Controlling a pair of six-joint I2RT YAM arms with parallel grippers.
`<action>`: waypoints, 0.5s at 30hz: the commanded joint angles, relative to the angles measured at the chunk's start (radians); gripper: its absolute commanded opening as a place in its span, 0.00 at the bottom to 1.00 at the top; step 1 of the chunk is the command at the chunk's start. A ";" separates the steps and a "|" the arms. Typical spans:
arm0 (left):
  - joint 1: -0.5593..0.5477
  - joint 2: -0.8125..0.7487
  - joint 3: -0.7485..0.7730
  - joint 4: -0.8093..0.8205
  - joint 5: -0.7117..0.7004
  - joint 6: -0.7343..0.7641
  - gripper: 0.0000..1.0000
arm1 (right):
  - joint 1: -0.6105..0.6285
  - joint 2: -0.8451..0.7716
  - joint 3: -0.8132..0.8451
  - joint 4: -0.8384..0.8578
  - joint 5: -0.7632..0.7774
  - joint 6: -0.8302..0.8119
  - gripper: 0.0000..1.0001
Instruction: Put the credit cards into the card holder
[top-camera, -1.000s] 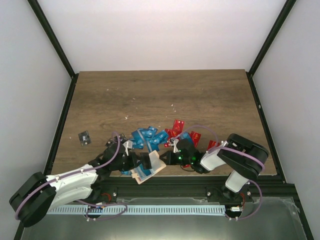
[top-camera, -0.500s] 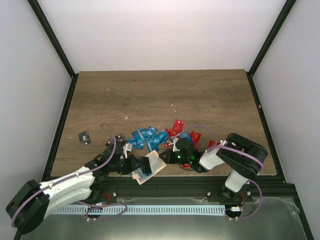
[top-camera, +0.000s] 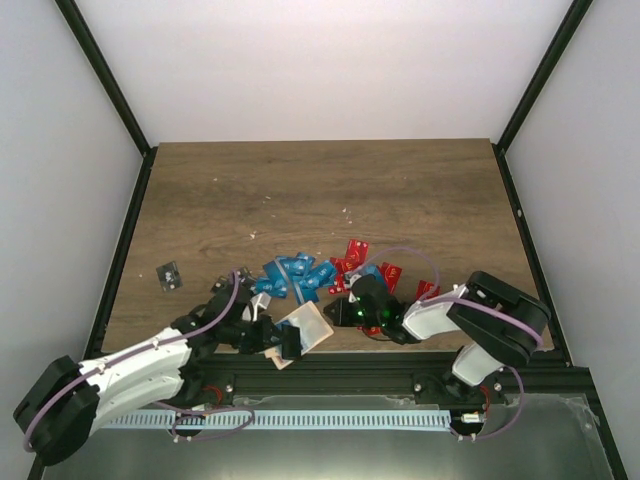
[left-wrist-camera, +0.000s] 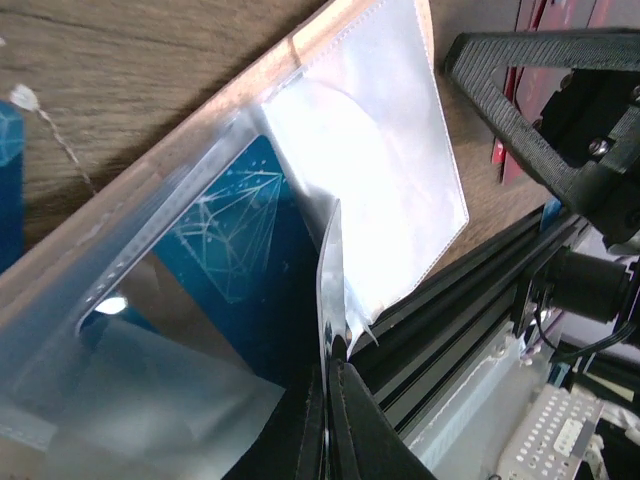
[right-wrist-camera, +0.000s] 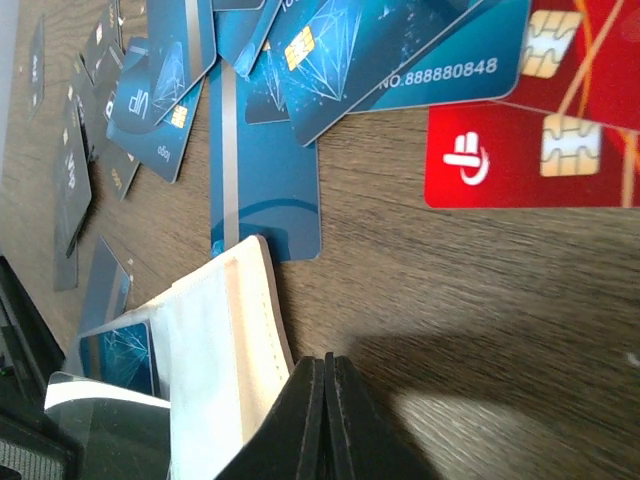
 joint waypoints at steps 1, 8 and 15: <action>0.006 0.045 0.022 -0.004 0.059 0.054 0.04 | -0.003 0.003 -0.066 -0.307 0.086 -0.051 0.05; 0.008 0.150 0.066 -0.004 0.092 0.113 0.04 | -0.002 -0.129 -0.042 -0.370 0.073 -0.108 0.09; 0.013 0.182 0.114 -0.086 0.119 0.175 0.04 | 0.031 -0.230 -0.029 -0.321 -0.011 -0.180 0.09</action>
